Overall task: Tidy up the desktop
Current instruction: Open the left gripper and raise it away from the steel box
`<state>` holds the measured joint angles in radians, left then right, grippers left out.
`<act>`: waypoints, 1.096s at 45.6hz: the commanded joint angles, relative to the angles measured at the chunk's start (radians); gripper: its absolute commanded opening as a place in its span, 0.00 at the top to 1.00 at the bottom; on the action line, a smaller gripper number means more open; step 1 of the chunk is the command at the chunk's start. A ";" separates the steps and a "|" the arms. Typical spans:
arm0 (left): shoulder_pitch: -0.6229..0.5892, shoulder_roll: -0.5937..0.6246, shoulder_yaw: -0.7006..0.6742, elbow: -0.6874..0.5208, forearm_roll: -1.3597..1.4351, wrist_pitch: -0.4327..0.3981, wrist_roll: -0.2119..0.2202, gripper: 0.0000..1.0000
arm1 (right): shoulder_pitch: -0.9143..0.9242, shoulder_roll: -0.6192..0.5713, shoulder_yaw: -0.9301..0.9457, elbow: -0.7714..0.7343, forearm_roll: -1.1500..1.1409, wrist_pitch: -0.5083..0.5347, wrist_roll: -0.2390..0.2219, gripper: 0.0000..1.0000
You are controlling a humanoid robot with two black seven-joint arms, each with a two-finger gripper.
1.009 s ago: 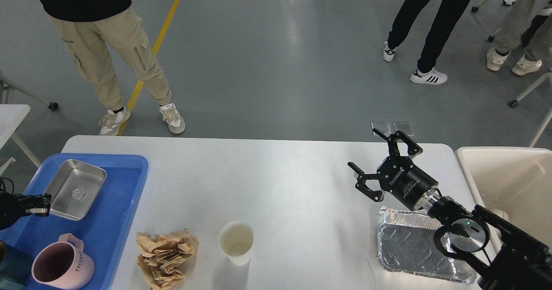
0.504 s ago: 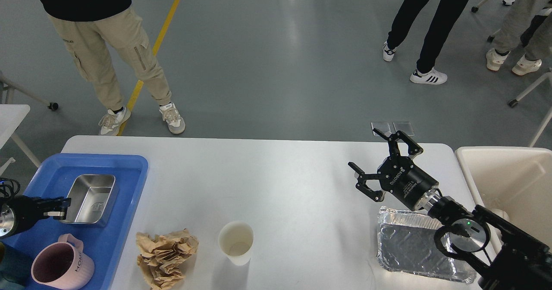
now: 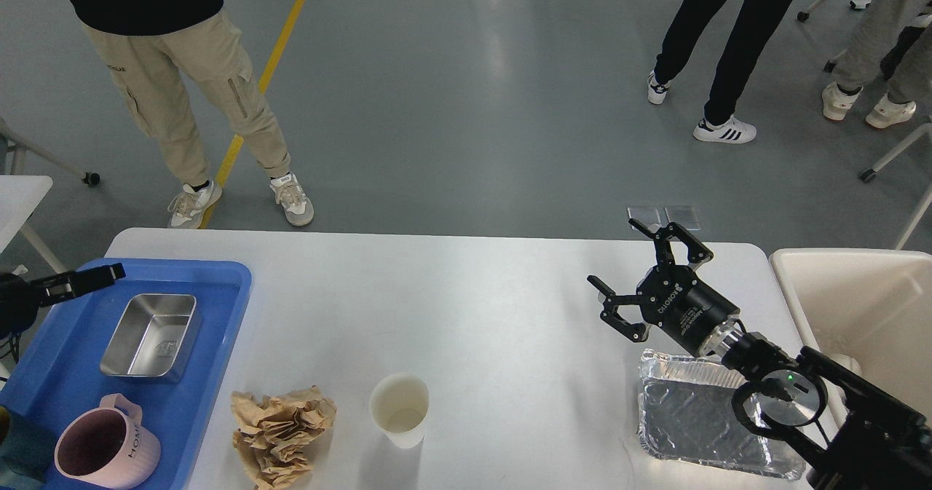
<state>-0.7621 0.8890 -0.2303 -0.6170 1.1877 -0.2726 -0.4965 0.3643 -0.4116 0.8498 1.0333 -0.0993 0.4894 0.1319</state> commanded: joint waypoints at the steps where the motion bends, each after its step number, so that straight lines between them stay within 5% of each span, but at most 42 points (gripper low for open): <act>1: -0.011 0.021 -0.092 -0.041 -0.054 -0.092 -0.013 0.03 | 0.001 -0.004 0.000 0.001 -0.003 0.000 0.000 0.00; 14: 0.133 0.022 -0.323 -0.187 -0.212 -0.119 -0.016 0.03 | -0.001 -0.018 -0.005 -0.006 -0.016 0.000 -0.002 0.00; 34: 0.377 -0.228 -0.935 -0.194 -0.278 -0.198 -0.037 0.03 | 0.004 -0.022 -0.006 -0.010 -0.039 -0.008 -0.003 0.00; 50: 0.423 -0.340 -1.063 -0.179 -0.411 -0.186 -0.020 0.03 | -0.004 -0.030 -0.006 -0.021 -0.039 -0.020 -0.003 0.00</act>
<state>-0.3455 0.5593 -1.2970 -0.8081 0.8507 -0.4800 -0.5215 0.3628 -0.4342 0.8437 1.0131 -0.1380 0.4773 0.1288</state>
